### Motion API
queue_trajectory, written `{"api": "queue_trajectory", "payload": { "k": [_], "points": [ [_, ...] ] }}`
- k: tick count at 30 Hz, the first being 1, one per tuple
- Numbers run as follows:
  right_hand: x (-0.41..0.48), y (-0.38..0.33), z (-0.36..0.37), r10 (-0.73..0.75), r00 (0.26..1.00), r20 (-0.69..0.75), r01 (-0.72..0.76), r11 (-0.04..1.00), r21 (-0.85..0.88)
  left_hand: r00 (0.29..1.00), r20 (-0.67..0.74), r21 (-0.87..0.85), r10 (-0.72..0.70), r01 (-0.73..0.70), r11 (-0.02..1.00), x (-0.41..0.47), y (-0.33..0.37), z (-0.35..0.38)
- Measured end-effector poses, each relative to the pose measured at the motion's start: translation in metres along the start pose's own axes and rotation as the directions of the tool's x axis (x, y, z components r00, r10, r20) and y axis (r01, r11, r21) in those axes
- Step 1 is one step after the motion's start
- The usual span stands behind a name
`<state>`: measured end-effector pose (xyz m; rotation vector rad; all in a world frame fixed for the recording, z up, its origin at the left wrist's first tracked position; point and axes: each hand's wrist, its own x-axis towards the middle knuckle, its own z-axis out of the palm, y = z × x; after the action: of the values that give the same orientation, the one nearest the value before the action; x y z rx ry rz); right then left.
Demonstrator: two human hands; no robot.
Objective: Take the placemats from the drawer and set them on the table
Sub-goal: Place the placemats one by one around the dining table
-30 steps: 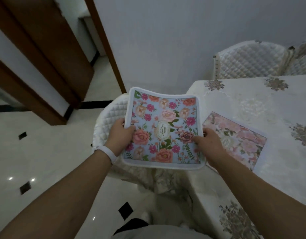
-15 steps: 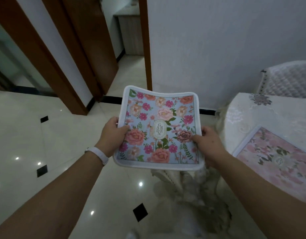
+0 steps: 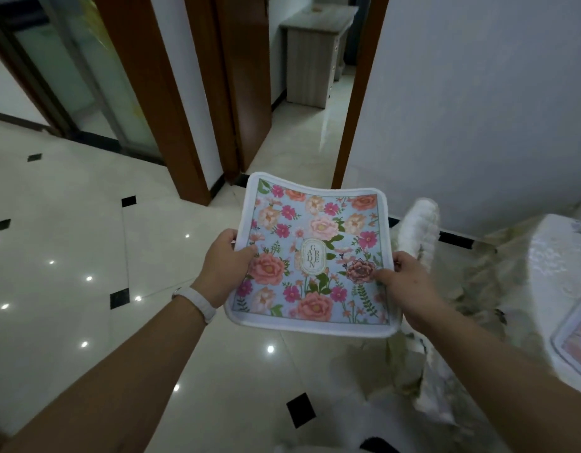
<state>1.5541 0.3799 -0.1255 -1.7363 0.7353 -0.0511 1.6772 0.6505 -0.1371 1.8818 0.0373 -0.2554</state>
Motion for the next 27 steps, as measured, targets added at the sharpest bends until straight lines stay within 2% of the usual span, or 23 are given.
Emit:
{"api": "queue_trajectory", "payload": {
  "k": [8, 13, 21, 27],
  "points": [
    [0.018, -0.035, 0.037, -0.090, 0.993, 0.081, 0.097, 0.992, -0.085, 0.997, -0.064, -0.077, -0.033, 0.028, 0.997, 0.019, -0.014, -0.033],
    [0.050, -0.032, 0.054, -0.049, 0.995, 0.091, 0.056, 0.995, -0.083, 0.994, -0.086, -0.058, -0.069, 0.064, 0.996, 0.043, -0.018, -0.035],
    [0.143, -0.033, 0.050, 0.017, 0.998, 0.063, -0.012, 0.997, -0.079, 0.992, -0.066, -0.015, -0.106, 0.105, 0.994, 0.126, -0.005, 0.009],
    [0.222, -0.046, 0.028, 0.083, 0.996, 0.046, -0.080, 0.995, -0.057, 0.992, -0.018, 0.045, -0.128, 0.129, 0.991, 0.202, 0.032, 0.060]
  ]
}}
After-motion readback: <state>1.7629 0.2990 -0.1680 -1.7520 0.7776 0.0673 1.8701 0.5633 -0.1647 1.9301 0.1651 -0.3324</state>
